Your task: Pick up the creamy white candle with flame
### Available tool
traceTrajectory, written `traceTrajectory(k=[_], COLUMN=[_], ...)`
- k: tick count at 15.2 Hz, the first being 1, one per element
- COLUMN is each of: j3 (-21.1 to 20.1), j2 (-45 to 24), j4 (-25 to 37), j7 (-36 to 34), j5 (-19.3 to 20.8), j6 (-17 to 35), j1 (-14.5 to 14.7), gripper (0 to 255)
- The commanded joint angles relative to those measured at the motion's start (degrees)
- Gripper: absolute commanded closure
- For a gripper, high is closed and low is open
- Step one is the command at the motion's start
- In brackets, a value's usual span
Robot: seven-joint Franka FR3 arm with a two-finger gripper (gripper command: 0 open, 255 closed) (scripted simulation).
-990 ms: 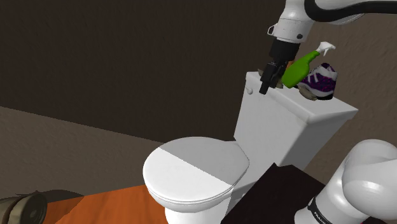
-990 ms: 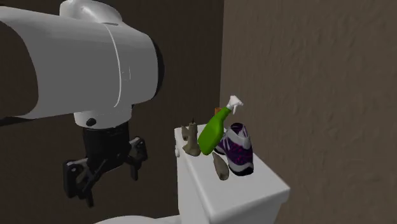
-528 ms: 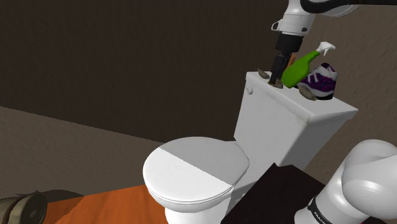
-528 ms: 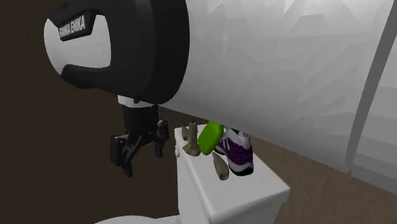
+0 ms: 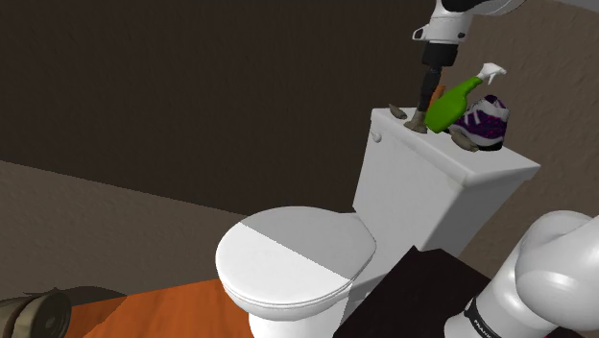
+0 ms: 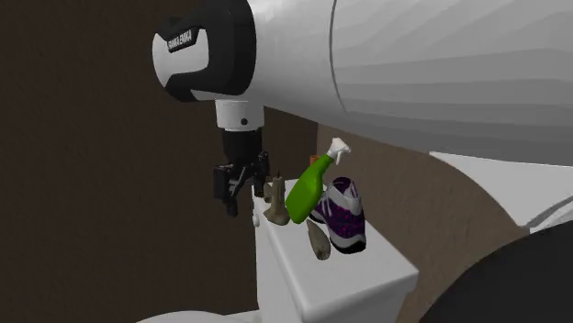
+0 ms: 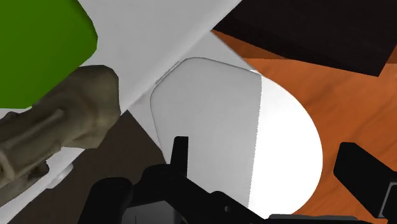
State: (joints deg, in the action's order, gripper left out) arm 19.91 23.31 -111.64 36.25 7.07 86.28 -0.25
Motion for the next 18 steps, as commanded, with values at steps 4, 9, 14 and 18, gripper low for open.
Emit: traceTrajectory(k=[4,9,14,18], j3=[5.9,11.0,11.5,11.3], j2=[-10.8,-24.1,-26.3,-25.1], j4=[11.8,26.5,26.7,21.8], j7=[11.5,23.6,25.6,24.9], j5=[-0.3,-3.6,-4.3,-3.7], j6=[-2.6,-6.2,-4.6,-0.8], j1=[-0.3,-2.4,-3.2,-3.0], gripper=[0,0,0,0])
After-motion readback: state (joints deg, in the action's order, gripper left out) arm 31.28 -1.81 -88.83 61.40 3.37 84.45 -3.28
